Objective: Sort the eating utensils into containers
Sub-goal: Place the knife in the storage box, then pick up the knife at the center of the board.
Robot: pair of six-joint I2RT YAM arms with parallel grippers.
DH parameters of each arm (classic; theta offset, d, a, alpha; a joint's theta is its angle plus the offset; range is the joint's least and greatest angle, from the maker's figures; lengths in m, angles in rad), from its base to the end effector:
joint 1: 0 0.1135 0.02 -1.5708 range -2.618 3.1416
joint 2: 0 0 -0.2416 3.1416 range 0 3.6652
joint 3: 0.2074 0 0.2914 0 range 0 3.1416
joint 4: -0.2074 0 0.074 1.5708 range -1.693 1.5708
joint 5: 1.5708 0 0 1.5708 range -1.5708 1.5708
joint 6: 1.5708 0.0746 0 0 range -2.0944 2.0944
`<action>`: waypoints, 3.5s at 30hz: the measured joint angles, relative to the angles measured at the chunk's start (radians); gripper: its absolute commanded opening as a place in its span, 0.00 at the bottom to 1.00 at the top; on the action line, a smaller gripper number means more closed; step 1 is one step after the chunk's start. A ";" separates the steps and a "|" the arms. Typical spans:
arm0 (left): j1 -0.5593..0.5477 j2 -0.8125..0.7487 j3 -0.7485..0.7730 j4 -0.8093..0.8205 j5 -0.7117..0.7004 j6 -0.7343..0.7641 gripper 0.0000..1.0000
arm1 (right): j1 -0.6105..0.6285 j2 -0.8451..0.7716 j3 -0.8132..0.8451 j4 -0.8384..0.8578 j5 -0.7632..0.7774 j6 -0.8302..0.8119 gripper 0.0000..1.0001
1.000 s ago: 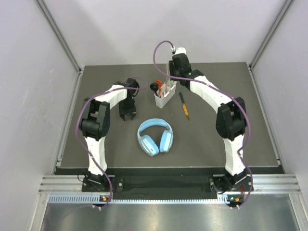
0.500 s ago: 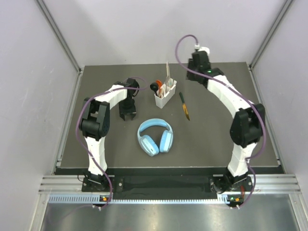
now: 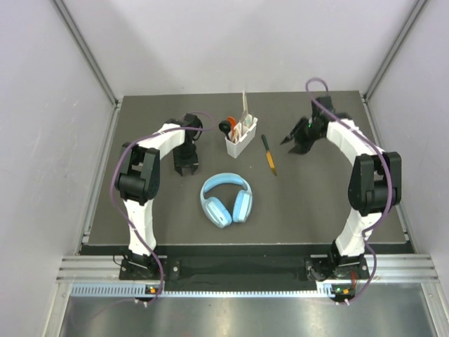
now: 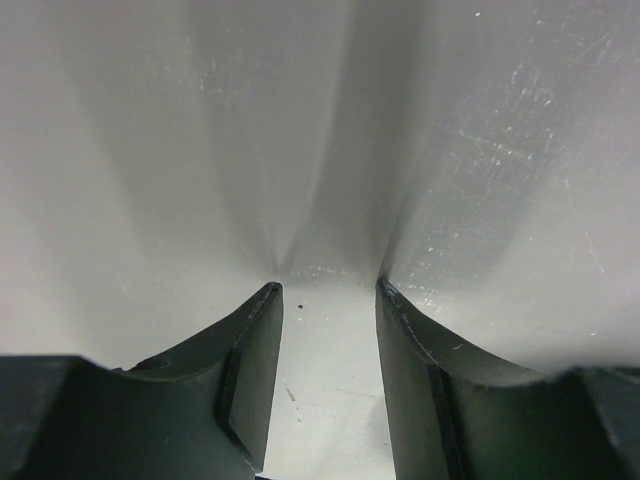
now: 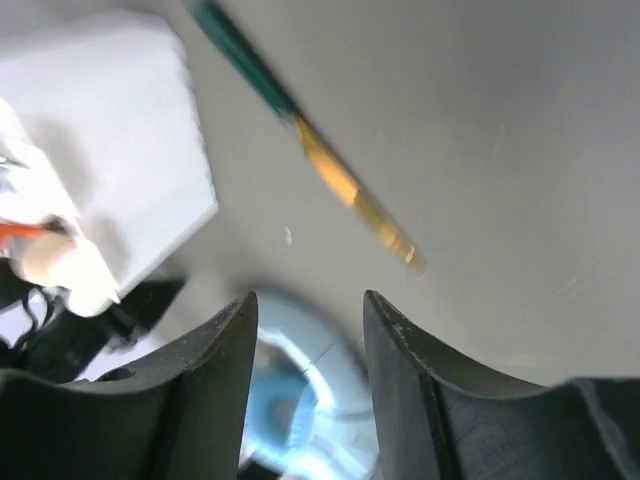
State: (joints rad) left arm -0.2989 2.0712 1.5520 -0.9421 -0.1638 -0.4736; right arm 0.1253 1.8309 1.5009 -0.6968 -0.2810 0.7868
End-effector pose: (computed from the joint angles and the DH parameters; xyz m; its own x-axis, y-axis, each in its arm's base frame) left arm 0.4139 -0.1148 0.0894 -0.9701 -0.1719 -0.1712 -0.1899 0.9773 0.0944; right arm 0.4407 0.0764 0.1867 -0.7853 0.5868 -0.1974 0.4158 0.7361 0.5340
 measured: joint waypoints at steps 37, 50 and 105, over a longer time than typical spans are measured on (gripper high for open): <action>0.001 -0.079 -0.119 0.090 -0.006 -0.055 0.48 | 0.126 0.404 0.325 -0.198 0.271 -0.354 0.53; -0.001 -0.071 -0.106 0.076 -0.010 -0.055 0.48 | 0.209 0.462 0.517 -0.204 0.282 -0.388 0.55; -0.003 -0.101 -0.156 0.116 -0.017 -0.048 0.47 | 0.055 0.327 0.295 -0.302 0.439 -0.069 0.35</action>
State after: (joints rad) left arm -0.3019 1.9701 1.3960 -0.8257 -0.1806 -0.5220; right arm 0.1802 2.1578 1.7962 -0.9989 0.1581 0.7181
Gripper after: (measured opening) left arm 0.477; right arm 0.346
